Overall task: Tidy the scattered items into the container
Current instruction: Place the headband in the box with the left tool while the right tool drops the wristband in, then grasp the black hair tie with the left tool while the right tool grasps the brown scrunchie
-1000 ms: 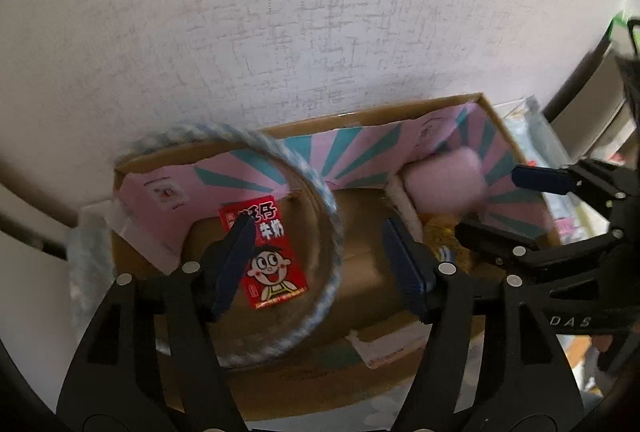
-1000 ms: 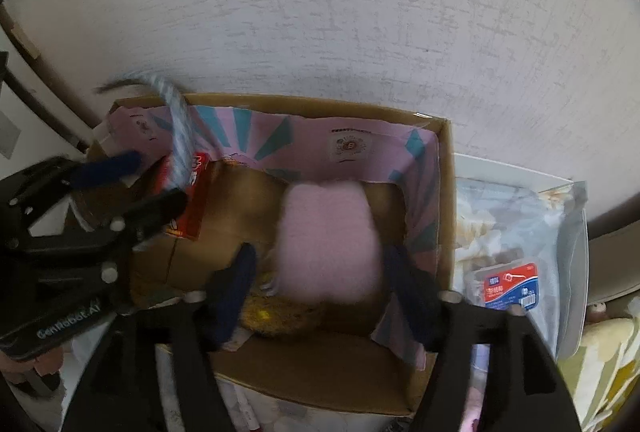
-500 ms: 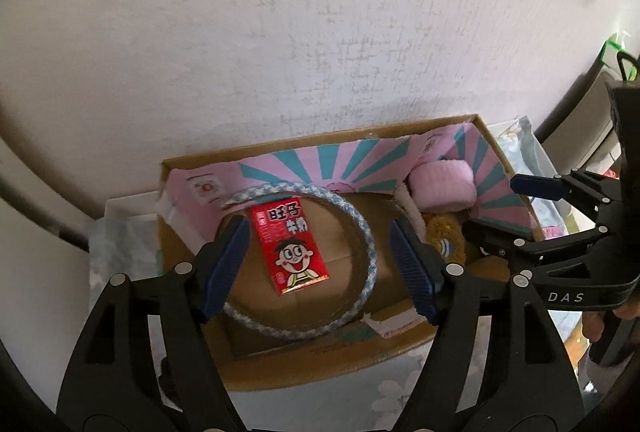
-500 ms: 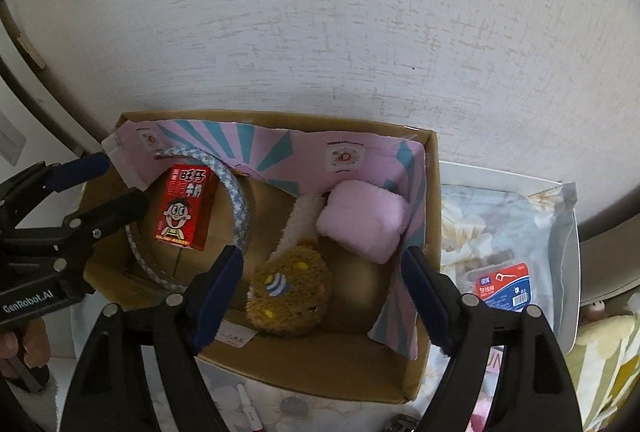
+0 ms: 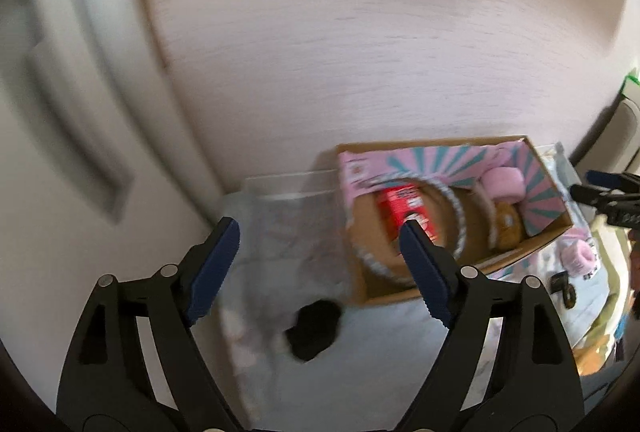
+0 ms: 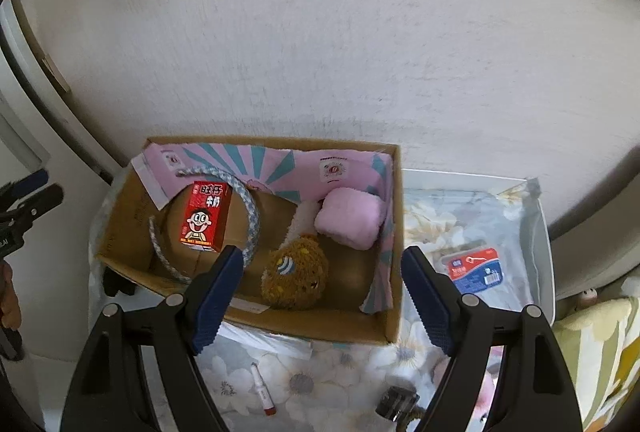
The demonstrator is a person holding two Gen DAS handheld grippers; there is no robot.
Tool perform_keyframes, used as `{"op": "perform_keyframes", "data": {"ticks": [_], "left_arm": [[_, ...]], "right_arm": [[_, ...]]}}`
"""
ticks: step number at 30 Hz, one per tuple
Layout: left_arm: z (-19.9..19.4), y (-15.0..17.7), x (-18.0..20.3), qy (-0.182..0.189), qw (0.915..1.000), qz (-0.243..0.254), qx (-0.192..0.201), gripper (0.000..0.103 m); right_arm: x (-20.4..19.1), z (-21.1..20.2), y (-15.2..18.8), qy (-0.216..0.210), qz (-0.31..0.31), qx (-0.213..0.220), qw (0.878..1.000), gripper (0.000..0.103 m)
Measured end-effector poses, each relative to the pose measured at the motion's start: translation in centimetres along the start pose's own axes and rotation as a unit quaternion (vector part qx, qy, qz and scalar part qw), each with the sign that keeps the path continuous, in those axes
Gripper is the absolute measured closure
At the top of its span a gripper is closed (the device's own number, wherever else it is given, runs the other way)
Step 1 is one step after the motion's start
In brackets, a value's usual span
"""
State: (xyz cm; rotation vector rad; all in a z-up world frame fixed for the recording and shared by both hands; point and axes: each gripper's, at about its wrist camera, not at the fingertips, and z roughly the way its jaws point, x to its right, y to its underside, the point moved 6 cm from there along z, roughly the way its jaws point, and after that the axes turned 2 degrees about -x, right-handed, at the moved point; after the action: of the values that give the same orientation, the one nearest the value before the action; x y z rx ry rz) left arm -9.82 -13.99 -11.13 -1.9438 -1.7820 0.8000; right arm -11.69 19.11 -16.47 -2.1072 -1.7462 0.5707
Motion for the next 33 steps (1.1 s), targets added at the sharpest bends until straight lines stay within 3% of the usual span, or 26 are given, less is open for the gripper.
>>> {"op": "perform_keyframes", "data": {"ticks": [5, 13, 22, 33], "left_arm": [[0.2, 3.1, -2.2, -0.006, 0.9995, -0.015, -0.027, 0.02], [3.4, 7.9, 0.2, 0.018, 0.9977, 0.019, -0.062, 0.012], [10.0, 11.4, 2.2, 0.048, 0.9912, 0.025, -0.121, 0.012], [13.2, 13.1, 3.3, 0.048, 0.9871, 0.029, -0.15, 0.012]], "right_arm": [[0.6, -2.2, 0.8, 0.009, 0.009, 0.016, 1.0, 0.025], [3.1, -3.5, 3.9, 0.038, 0.03, 0.024, 0.999, 0.025], [8.5, -3.5, 9.3, 0.09, 0.084, -0.006, 0.992, 0.025], [11.6, -1.1, 15.7, 0.111, 0.095, -0.056, 0.988, 0.025]]}}
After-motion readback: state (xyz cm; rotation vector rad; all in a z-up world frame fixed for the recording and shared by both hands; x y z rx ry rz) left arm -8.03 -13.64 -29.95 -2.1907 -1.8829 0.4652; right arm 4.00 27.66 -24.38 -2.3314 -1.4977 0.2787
